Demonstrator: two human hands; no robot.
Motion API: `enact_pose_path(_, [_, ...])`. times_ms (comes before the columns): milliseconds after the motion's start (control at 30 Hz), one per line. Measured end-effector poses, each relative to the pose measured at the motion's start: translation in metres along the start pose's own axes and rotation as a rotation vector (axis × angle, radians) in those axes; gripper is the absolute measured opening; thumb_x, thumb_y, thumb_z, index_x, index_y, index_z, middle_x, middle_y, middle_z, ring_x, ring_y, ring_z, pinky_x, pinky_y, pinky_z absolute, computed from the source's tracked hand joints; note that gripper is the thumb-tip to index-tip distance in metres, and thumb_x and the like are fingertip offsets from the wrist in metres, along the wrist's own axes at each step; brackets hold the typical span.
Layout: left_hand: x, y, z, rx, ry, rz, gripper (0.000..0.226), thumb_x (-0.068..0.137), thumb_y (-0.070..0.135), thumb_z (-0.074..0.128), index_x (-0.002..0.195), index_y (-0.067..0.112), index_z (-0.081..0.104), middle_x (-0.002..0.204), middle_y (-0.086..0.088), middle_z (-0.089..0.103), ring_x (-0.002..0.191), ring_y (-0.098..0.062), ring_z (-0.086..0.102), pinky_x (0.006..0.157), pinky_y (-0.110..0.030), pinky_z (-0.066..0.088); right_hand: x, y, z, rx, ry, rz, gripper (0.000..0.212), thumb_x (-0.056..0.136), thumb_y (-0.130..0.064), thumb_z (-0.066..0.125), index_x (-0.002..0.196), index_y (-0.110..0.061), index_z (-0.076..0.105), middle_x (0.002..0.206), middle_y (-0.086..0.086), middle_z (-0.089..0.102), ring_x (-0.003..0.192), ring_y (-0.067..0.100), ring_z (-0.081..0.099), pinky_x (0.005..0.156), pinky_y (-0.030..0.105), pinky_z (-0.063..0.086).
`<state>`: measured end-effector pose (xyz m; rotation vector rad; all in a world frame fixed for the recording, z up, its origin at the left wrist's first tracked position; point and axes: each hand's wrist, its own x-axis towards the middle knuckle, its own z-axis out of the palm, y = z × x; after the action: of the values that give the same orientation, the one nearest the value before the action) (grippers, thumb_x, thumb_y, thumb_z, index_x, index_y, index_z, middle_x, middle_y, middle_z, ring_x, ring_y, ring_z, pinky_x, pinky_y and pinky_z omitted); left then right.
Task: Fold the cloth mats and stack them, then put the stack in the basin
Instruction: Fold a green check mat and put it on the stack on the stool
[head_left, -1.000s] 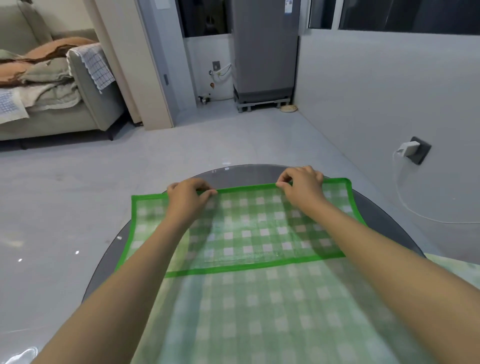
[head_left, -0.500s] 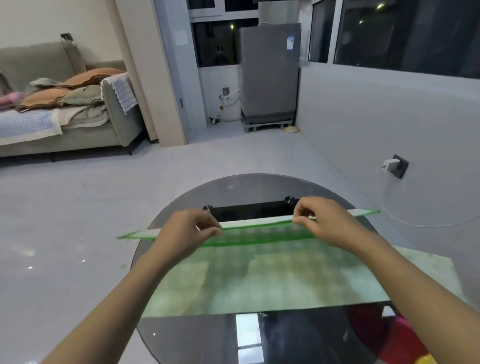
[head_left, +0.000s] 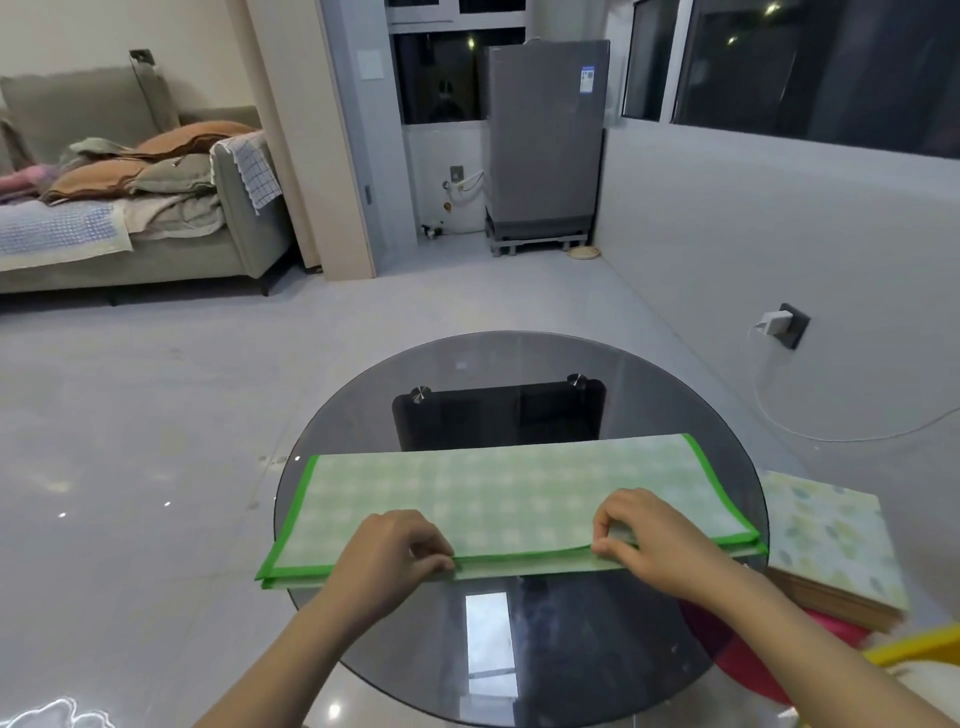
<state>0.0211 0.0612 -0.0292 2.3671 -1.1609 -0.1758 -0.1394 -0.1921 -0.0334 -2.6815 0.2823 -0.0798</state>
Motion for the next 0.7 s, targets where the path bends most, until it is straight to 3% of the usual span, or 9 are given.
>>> enact_pose_path(267, [0.001, -0.007, 0.001, 0.01, -0.104, 0.002, 0.012, 0.072, 0.035, 0.078, 0.069, 0.038, 0.066, 0.073, 0.015, 0.056, 0.076, 0.001, 0.053, 0.062, -0.009, 0.038, -0.004, 0.005, 0.007, 0.013, -0.016, -0.017, 0.023, 0.083, -0.036, 0.066, 0.072, -0.039, 0.046, 0.093, -0.018, 0.05, 0.097, 0.007, 0.043, 0.089, 0.022, 0.037])
enact_pose_path(433, [0.013, -0.002, 0.002, -0.001, -0.146, 0.022, 0.013, 0.074, 0.047, 0.073, 0.07, 0.035, 0.068, 0.076, 0.013, 0.061, 0.071, -0.006, 0.055, 0.064, -0.018, 0.044, -0.002, 0.008, 0.008, 0.035, -0.012, -0.041, 0.015, 0.081, -0.043, 0.066, 0.078, -0.037, 0.053, 0.095, -0.018, 0.048, 0.098, 0.004, 0.041, 0.088, 0.018, 0.032])
enact_pose_path(500, [0.025, 0.003, 0.008, 0.016, -0.085, 0.054, 0.028, 0.078, 0.056, 0.06, 0.078, 0.03, 0.072, 0.077, 0.014, 0.059, 0.074, -0.004, 0.054, 0.071, -0.024, 0.046, 0.001, 0.009, 0.01, 0.032, 0.024, -0.039, 0.017, 0.079, -0.053, 0.057, 0.086, -0.036, 0.056, 0.093, -0.016, 0.049, 0.093, 0.003, 0.04, 0.085, 0.019, 0.031])
enact_pose_path(600, [0.048, 0.01, 0.022, 0.045, 0.049, 0.082, 0.047, 0.077, 0.06, 0.038, 0.091, 0.029, 0.071, 0.096, 0.011, 0.062, 0.095, -0.01, 0.056, 0.088, -0.032, 0.042, 0.005, 0.009, 0.013, 0.025, 0.061, -0.051, 0.033, 0.081, -0.055, 0.052, 0.105, -0.035, 0.061, 0.09, -0.02, 0.045, 0.089, -0.003, 0.037, 0.086, 0.021, 0.031])
enact_pose_path(700, [0.076, 0.02, 0.039, 0.156, 0.05, 0.043, 0.041, 0.094, 0.043, 0.041, 0.127, 0.025, 0.057, 0.14, 0.001, 0.047, 0.132, -0.017, 0.037, 0.107, -0.032, 0.023, 0.007, 0.008, 0.015, 0.016, 0.061, -0.053, 0.027, 0.088, -0.042, 0.059, 0.114, -0.035, 0.061, 0.089, -0.025, 0.038, 0.093, 0.003, 0.036, 0.089, 0.022, 0.03])
